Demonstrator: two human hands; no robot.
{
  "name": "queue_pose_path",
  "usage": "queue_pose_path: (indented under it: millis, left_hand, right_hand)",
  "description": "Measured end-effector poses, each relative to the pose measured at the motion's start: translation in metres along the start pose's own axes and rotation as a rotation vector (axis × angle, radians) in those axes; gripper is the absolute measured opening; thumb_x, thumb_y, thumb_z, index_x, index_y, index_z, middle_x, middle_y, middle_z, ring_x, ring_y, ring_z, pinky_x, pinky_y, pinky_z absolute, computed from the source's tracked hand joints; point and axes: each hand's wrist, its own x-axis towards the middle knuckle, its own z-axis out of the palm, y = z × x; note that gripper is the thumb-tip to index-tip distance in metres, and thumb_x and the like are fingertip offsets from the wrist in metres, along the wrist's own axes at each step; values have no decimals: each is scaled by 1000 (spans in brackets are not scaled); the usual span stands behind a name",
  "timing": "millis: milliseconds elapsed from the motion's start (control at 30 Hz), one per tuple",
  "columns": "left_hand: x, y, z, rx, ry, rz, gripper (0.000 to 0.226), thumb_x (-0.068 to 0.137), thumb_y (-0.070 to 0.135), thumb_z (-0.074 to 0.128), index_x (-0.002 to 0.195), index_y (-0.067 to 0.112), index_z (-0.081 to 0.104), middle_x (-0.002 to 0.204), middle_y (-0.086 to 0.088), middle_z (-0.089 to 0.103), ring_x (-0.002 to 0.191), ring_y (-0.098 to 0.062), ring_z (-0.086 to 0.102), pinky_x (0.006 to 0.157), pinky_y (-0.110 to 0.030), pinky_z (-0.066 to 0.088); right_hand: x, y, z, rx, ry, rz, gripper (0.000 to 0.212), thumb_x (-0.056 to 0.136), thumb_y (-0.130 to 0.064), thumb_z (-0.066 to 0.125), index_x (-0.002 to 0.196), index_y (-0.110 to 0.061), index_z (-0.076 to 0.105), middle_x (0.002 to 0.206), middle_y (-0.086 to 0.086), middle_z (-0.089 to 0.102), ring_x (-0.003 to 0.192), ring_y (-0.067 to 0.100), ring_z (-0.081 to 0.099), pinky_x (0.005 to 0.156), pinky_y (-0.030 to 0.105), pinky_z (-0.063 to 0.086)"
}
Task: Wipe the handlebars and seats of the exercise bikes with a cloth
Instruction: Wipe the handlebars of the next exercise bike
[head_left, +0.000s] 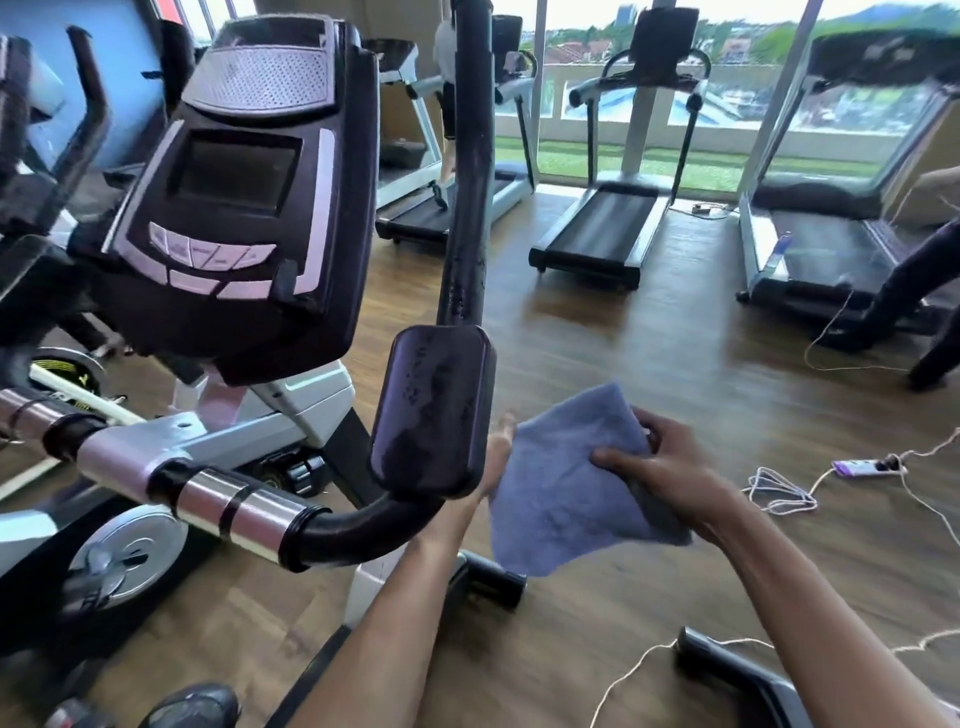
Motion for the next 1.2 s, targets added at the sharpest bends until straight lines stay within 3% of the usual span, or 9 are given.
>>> queue_pose_path:
  millis: [100,200,333,433,567,667,833,1033,1200]
  left_hand:
    - [-26,14,5,146,-286,322,66,78,72,68,126,27,61,115,14,69,103,12,61,91,-17,49]
    - [-42,14,24,135,-487,285,62,69,52,85,120,37,55,105,26,65,94,22,59,80,-6,46]
    - [-44,23,47,37,-452,141,45,74,50,88,106,21,73,96,9,75,86,2,71,75,-23,56]
    - [-41,27,51,-89,-447,-13,39,79,48,86,93,13,75,85,3,77,76,-6,73,66,-25,59]
    - [-36,25,56,-162,-326,-190,54,80,62,77,97,10,76,95,-4,79,88,-17,76,80,-36,63]
    - [-36,28,54,-230,-242,-237,72,71,75,72,104,11,75,101,-6,79,91,-22,76,88,-42,62]
    - [-44,37,44,-294,-374,-215,35,100,44,61,105,11,72,90,-2,78,78,-12,75,64,-23,59]
    - [-48,34,40,-194,-338,-93,43,95,57,64,96,15,74,86,5,78,76,-3,73,63,-18,55]
    - [-53,44,42,-222,-158,-67,53,88,58,67,97,7,74,94,-12,78,90,-30,75,83,-52,61]
  right_hand:
    - [9,-29,-2,-282,-59,-53,35,79,-19,88,106,-30,71,79,6,76,68,5,63,59,22,48]
    - [22,-52,-8,-446,-83,-54,19,77,-31,88,89,-26,74,62,0,67,55,5,52,52,20,40]
    - [42,-71,-17,-637,-60,-64,49,70,-46,90,63,-7,61,54,-4,42,51,9,33,48,23,29]
    - [52,-71,-26,-694,105,-81,41,65,-53,90,80,-20,73,69,-5,68,62,6,59,61,26,45]
    - [27,-59,-27,-447,454,-119,26,87,-48,76,95,-23,73,88,-10,74,80,10,71,77,32,54]
    - [-4,-30,-9,-459,446,51,37,91,-49,69,109,-17,70,102,-1,74,93,18,71,85,34,53]
    - [-19,-7,10,-42,300,295,32,92,-43,72,106,-14,69,103,2,75,84,11,70,61,19,52]
    - [-1,-9,10,-150,473,34,11,88,-25,78,87,-21,67,83,0,74,83,21,70,76,44,56]
    - [-3,-10,21,-255,601,61,55,94,-38,71,138,-12,50,132,11,57,122,28,56,106,42,45]
